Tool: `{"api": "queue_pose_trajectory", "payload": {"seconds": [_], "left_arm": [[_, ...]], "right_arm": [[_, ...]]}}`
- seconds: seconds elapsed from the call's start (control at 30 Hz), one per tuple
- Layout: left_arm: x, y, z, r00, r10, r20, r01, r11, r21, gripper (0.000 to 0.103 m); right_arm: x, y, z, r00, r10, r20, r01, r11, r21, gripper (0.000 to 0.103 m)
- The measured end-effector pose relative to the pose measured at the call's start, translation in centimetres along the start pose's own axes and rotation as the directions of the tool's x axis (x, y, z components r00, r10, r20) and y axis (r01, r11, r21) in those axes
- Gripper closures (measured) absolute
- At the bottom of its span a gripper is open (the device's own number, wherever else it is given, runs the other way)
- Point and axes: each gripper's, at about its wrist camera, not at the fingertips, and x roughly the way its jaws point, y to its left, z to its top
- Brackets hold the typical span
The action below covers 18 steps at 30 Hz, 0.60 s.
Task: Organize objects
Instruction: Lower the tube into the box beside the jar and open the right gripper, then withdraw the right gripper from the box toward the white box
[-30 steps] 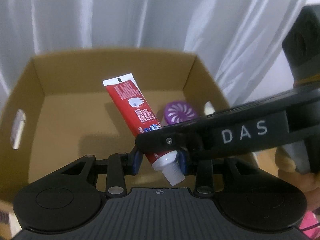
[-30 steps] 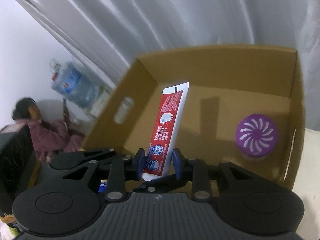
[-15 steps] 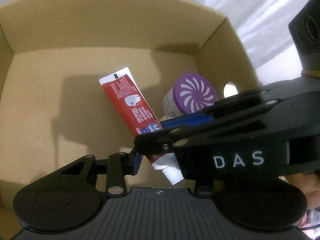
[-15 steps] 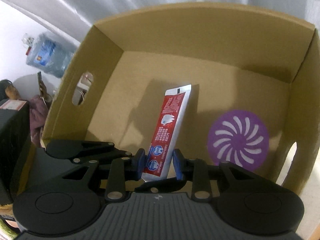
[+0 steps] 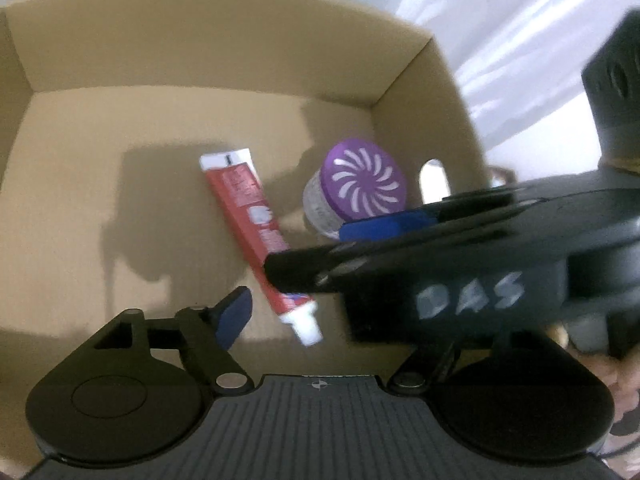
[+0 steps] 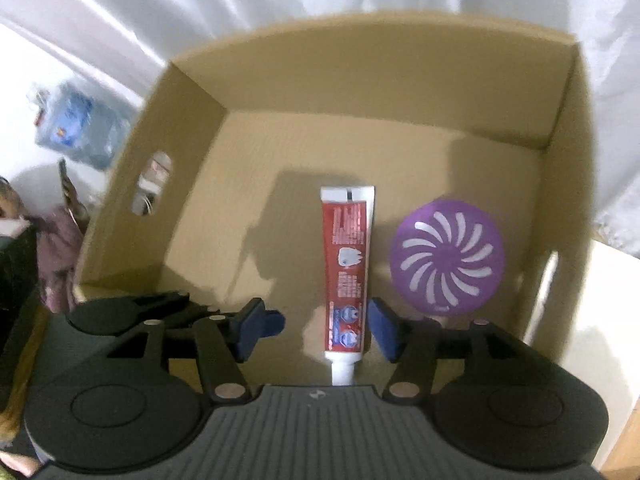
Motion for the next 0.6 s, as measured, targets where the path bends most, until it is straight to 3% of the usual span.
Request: {"api": "queue_pose_trajectory", "payload": {"seconds": [0.17, 0.27, 0.37, 0.5, 0.6], "left_arm": [[-3.9, -1.1, -2.4, 0.995, -0.014, 0.096, 0.013, 1.000, 0.008, 0.013], [-7.6, -0.5, -5.1, 0.984, -0.039, 0.176, 0.040, 0.999, 0.001, 0.006], [-11.0, 0.0, -8.9, 0.961, -0.032, 0.275, 0.034, 0.999, -0.002, 0.002], [-13.9, 0.8, -15.2, 0.927, 0.031, 0.374, -0.017, 0.999, -0.039, 0.000], [-13.7, 1.9, -19.2, 0.925, 0.049, 0.377, -0.013, 0.995, -0.098, 0.000]], "right_arm": [[-6.1, 0.3, -3.2, 0.987, 0.067, 0.149, -0.070, 0.997, 0.014, 0.031], [-9.6, 0.7, -6.4, 0.962, 0.114, 0.248, -0.117, 0.993, -0.004, 0.025], [-12.2, 1.6, -10.3, 0.930, 0.150, 0.335, -0.147, 0.989, -0.034, 0.018], [-13.0, 2.7, -14.8, 0.896, 0.202, 0.395, -0.191, 0.979, -0.067, 0.007], [-11.5, 3.9, -17.4, 0.883, 0.264, 0.388, -0.248, 0.964, -0.092, 0.006]]}}
